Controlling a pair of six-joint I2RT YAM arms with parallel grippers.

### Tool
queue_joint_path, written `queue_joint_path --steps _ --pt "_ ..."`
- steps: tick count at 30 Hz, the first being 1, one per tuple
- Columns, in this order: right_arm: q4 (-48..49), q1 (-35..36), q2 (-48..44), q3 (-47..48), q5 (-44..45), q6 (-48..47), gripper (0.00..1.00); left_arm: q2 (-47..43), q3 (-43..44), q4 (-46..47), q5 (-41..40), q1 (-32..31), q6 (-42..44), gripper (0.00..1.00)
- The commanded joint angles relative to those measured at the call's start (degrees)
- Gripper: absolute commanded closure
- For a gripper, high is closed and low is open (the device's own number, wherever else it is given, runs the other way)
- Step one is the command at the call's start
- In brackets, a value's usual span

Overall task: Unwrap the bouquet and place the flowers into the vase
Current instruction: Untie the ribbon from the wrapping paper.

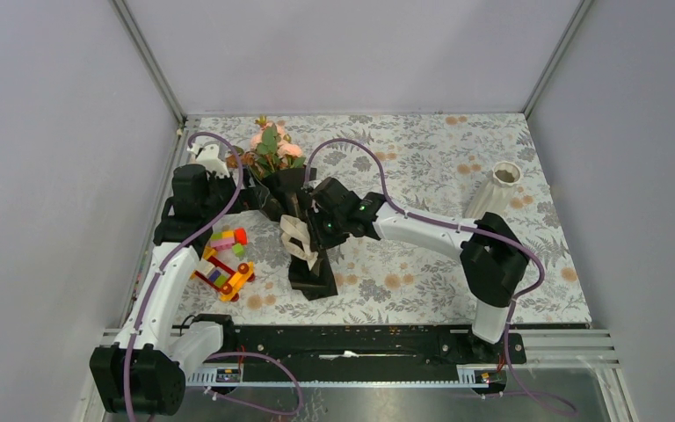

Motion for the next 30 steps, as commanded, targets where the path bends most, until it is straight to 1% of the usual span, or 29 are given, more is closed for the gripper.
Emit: queue_joint_path --steps 1,7,10,13,22,26,30 --pt "-0.3 0.4 0.2 1.1 1.1 -0.9 0.63 -1.3 0.0 2.8 -0.1 0.3 0.0 0.01" --pt "-0.2 0.4 1.5 1.8 0.5 -0.6 0.71 -1.4 0.0 2.3 -1.0 0.3 0.4 0.01" --pt "-0.1 0.4 1.6 2.1 -0.4 -0.3 0.87 -1.6 0.0 2.2 -1.3 0.3 0.5 0.01" --pt "-0.1 0.4 0.8 2.7 -1.3 0.4 1.0 -2.0 0.0 2.0 -1.7 0.3 0.6 0.01" --pt "1.3 0.4 -5.7 2.9 -2.5 3.6 1.0 -4.3 -0.2 1.5 -5.2 0.8 1.5 0.01" --pt "3.5 0.5 -5.0 4.6 -3.8 4.6 1.0 -4.8 -0.3 1.7 -5.1 0.9 1.4 0.01" --pt "4.1 0.6 -1.5 8.6 -4.3 4.8 1.0 -5.1 -0.4 1.7 -5.0 1.0 1.3 0.01"
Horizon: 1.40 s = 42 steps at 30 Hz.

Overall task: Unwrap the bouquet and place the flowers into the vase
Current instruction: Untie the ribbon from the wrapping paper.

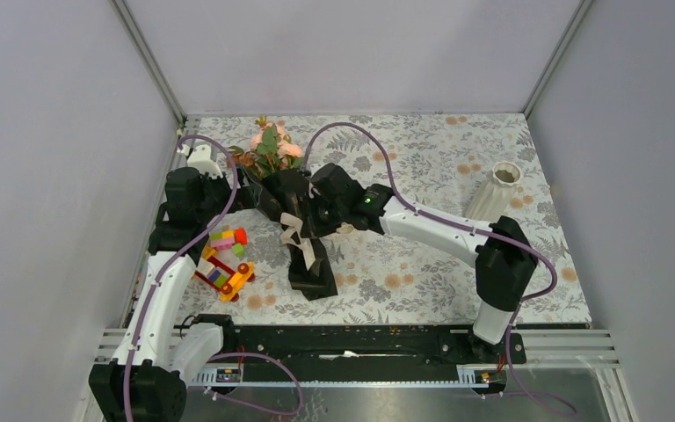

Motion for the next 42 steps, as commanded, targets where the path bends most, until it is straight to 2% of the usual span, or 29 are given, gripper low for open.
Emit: queue_joint_path --steps 1,14,23,25,35,42 --pt "3.1 0.7 2.3 6.0 -1.9 1.1 1.0 -1.4 -0.5 2.0 -1.3 0.4 0.6 0.01" --pt "7.1 4.6 15.2 17.1 1.2 -2.9 1.0 -2.0 -0.8 2.4 -2.1 0.4 0.1 0.01" --pt "9.1 6.1 21.1 19.9 6.3 -6.0 1.0 -2.3 -0.6 1.8 -3.9 0.4 0.0 0.01" --pt "9.2 6.1 21.3 20.3 6.2 -6.0 0.95 -2.3 -0.5 1.6 -4.1 0.4 0.0 0.01" --pt "10.8 6.2 16.5 16.9 5.3 -6.0 0.58 -3.0 -0.5 0.6 -7.1 0.4 0.3 0.01" --pt "11.1 6.2 5.7 9.1 7.2 -6.1 0.43 -4.6 -1.1 1.2 -9.7 0.4 -0.1 0.01"
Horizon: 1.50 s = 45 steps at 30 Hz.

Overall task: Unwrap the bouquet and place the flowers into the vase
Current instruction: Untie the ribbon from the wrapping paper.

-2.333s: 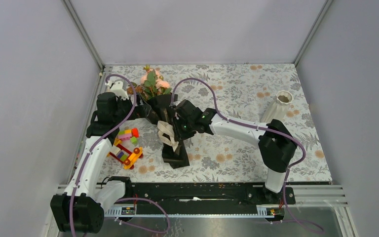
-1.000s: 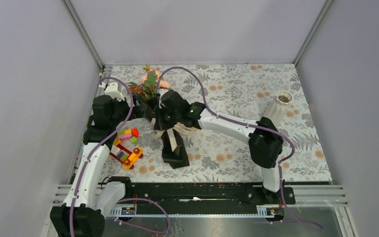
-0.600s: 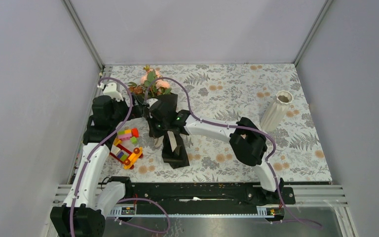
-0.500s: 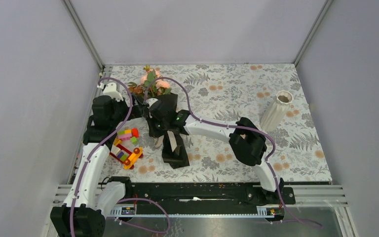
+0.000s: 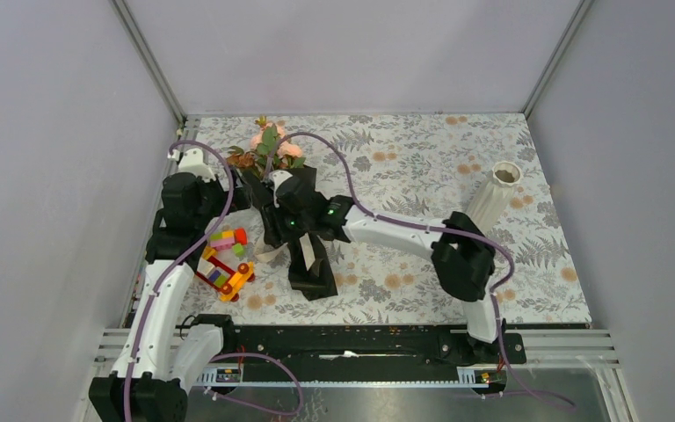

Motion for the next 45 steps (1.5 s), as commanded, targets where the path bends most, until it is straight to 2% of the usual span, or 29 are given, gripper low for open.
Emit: queue_joint_path --steps 1,6,10,14,18,24,29,33,37,45 --pt "2.3 0.3 -12.1 -4.8 3.0 -0.7 0.41 -2.0 -0.3 2.3 -3.2 0.2 -0.2 0.01" --pt "1.6 -0.9 -22.1 -14.4 6.9 -0.7 0.37 -2.4 -0.9 2.7 -3.2 -1.1 -0.4 0.01" --pt "-2.7 -4.2 -28.3 -20.9 10.2 0.3 0.34 -3.0 -1.7 1.9 -6.3 -6.9 -1.8 0.01" --pt "-2.6 -9.7 -33.0 -28.1 11.0 2.1 0.34 -3.8 -5.3 2.7 -7.0 -15.2 -9.6 0.01" --pt "-0.7 -15.7 -34.3 -33.2 8.8 5.1 0.4 -2.6 -9.5 5.7 -6.4 -22.9 -18.4 0.02" --pt "2.2 -17.9 -35.3 -36.7 6.7 6.6 0.42 1.5 -11.6 10.3 -7.1 -31.1 -24.2 0.03" --pt "2.7 -18.1 -35.9 -37.7 6.6 7.5 0.45 6.3 -12.6 12.8 -8.9 -32.8 -27.8 0.04" --pt "3.9 -18.1 -37.3 -39.1 6.4 8.5 0.45 5.5 -14.4 13.8 -12.3 -33.3 -30.2 0.05" --pt "3.9 -18.1 -37.9 -39.4 6.9 8.1 0.45 5.1 -16.4 15.6 -11.5 -33.3 -31.1 0.06" --pt "3.6 -18.2 -37.5 -38.4 8.9 9.1 0.46 7.1 -17.2 18.6 -8.8 -33.3 -31.8 0.22"
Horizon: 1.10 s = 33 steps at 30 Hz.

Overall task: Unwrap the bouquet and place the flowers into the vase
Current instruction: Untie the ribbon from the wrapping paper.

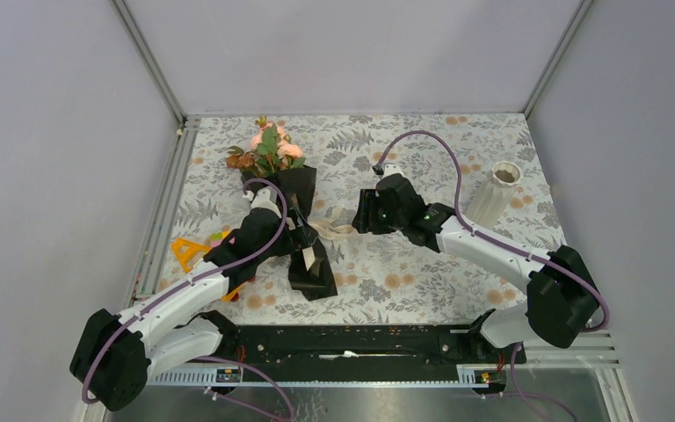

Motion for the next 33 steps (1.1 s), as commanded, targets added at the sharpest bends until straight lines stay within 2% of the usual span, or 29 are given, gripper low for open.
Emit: queue_joint_path --steps 1,4,12,22,33 --pt "1.8 -0.3 -1.4 1.1 1.9 1.4 0.46 0.2 0.1 5.7 0.0 -0.3 -1.2 0.24" --pt "2.0 -0.3 -1.6 1.1 1.7 1.4 0.47 0.2 0.0 6.5 -0.4 -0.3 -1.0 0.34" --pt "2.6 -0.3 -3.0 0.1 2.3 1.0 0.49 0.9 0.8 4.7 -1.6 -0.3 0.3 0.38" --pt "2.8 -0.4 -2.6 0.0 1.4 1.2 0.55 0.8 0.1 4.5 -1.7 -0.3 -0.7 0.51" --pt "3.4 -0.3 -3.0 -0.6 0.1 0.7 0.6 0.4 -2.1 5.8 -2.2 -0.2 -3.2 0.57"
